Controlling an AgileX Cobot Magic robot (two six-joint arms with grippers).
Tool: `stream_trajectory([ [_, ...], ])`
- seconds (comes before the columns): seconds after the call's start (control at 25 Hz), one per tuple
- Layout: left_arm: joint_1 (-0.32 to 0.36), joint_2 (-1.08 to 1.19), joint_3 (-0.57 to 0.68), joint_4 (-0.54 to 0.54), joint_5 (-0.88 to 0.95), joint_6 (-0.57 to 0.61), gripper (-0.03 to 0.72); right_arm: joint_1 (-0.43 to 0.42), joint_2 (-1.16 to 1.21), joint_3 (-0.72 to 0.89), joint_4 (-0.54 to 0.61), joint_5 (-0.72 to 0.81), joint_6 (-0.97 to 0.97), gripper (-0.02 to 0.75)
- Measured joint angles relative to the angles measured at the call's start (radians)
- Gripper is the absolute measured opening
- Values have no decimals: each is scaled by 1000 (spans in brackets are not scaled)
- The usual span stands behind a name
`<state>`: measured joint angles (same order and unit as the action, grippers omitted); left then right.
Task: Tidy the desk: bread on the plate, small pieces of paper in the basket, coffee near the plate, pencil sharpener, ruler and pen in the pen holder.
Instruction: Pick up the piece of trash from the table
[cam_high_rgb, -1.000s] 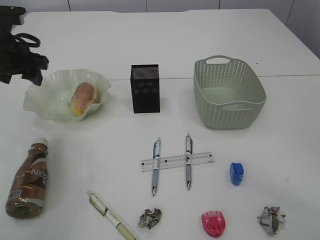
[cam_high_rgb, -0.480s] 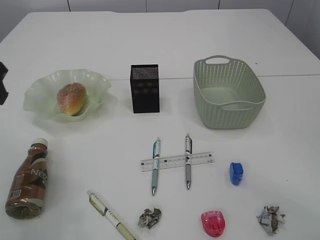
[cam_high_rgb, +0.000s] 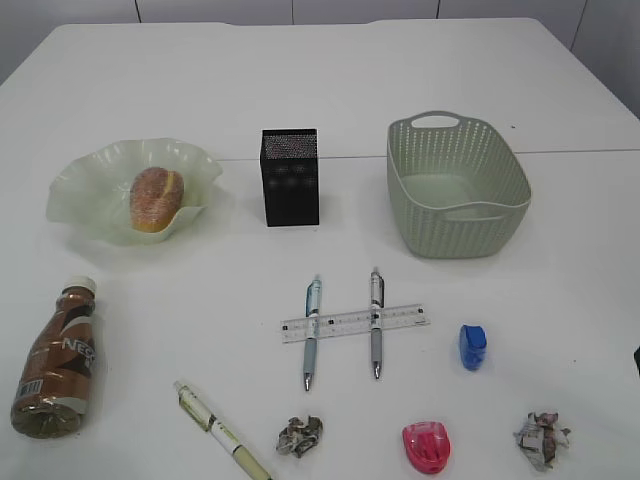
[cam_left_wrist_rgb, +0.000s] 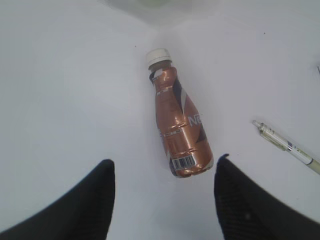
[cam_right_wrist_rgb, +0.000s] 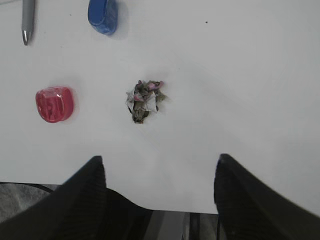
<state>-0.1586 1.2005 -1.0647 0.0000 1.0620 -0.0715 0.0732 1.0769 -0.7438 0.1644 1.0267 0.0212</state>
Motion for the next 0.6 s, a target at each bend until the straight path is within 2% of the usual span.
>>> stream_trajectory([
  [0.28,0,-25,0,-21,16,0,455,17,90,0,10,-6,-21,497],
  [0.48,0,-25,2,-46,16,0,451,150,166,-1,-10,-77,-8,497],
  [0.6,0,-25,2,-48,16,0,438,215,231,-2,-70,-137,58,497],
])
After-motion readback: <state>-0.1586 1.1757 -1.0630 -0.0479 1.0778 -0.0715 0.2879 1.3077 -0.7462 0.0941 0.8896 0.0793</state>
